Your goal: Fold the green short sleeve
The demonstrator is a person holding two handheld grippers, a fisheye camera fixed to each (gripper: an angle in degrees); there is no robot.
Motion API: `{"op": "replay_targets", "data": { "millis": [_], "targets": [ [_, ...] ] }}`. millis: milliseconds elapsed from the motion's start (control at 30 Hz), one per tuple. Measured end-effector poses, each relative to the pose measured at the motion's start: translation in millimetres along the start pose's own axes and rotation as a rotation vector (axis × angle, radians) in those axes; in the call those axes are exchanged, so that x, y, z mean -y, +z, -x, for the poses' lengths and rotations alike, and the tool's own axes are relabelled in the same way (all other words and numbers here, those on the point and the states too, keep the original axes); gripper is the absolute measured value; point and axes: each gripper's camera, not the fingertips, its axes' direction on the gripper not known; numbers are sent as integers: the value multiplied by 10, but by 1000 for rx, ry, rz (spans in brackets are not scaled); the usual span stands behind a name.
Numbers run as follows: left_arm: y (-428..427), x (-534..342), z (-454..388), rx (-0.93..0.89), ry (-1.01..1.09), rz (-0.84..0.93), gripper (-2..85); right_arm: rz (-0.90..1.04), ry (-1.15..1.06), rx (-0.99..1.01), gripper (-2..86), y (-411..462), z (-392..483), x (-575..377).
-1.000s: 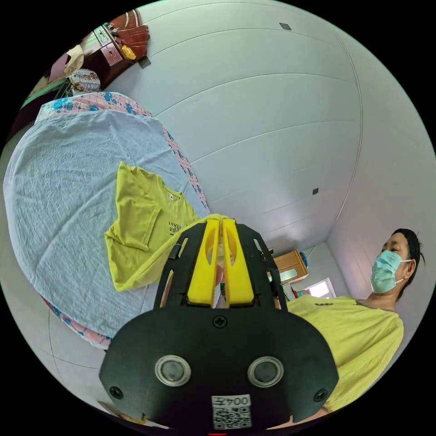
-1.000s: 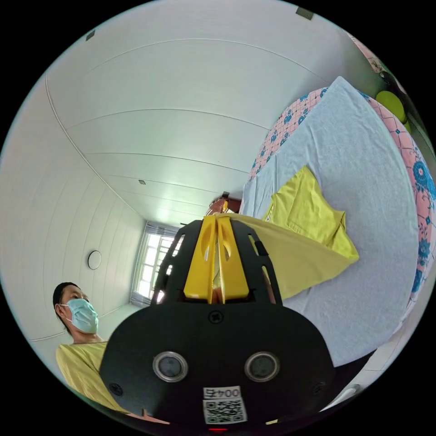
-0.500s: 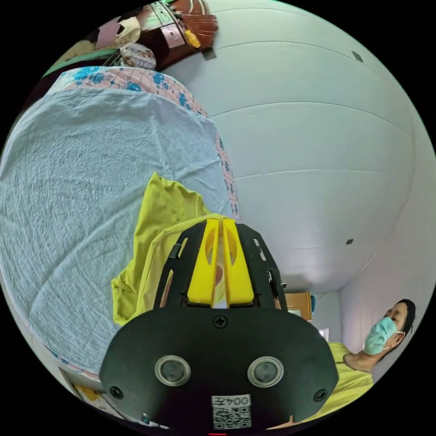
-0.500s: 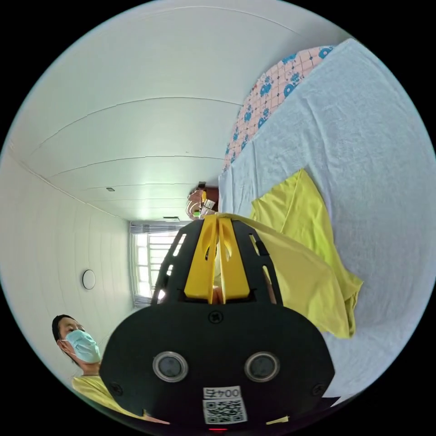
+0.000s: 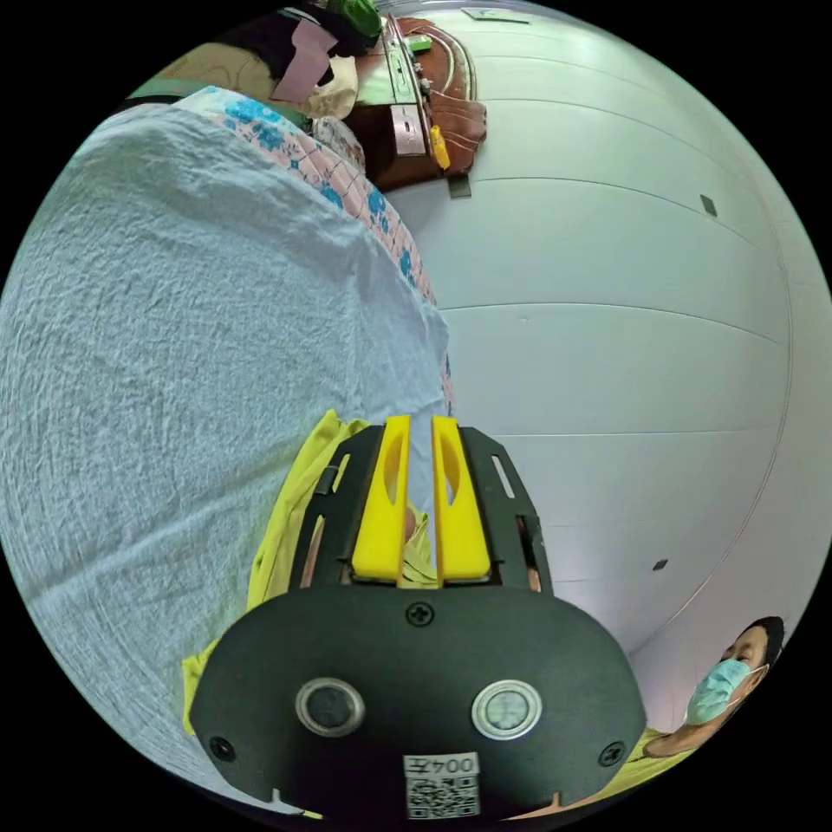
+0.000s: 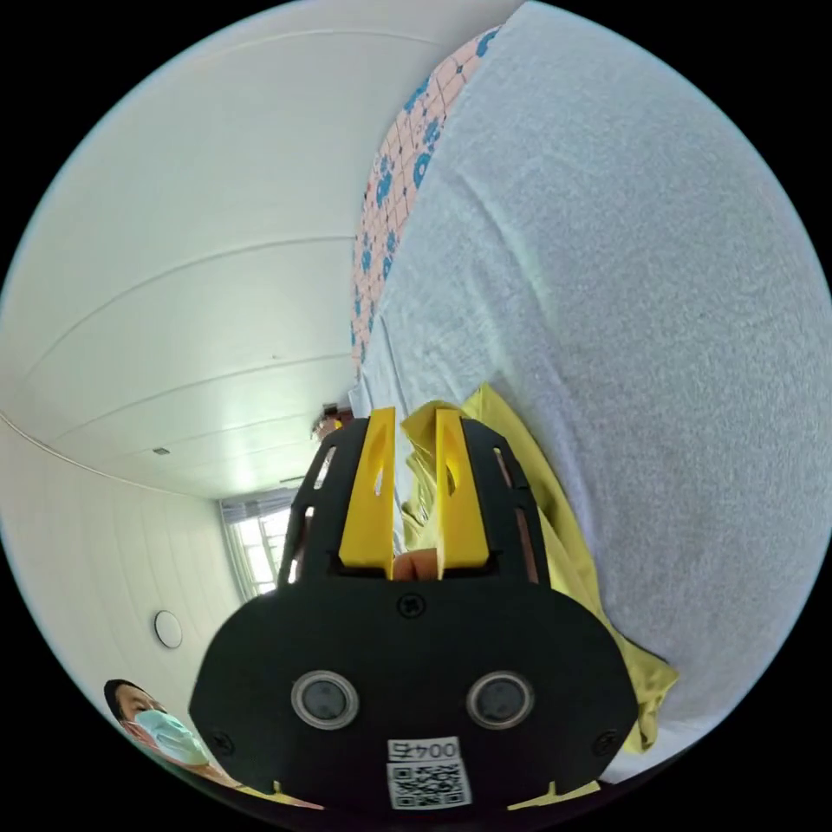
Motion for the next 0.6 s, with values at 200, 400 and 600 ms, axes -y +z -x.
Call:
{"op": "replay_targets", "data": {
  "millis": [200, 400, 600],
  "targets": [
    [-219, -56, -118, 77, 123, 43, 39, -104, -63, 112, 87, -225, 29, -265],
    [-380, -724, -345, 334, 563, 391, 72, 90, -428, -184, 95, -490, 254, -1260],
    [-249, -1877, -238, 599, 924, 609, 115, 145, -555, -494, 110, -649, -185, -2526]
  ]
}}
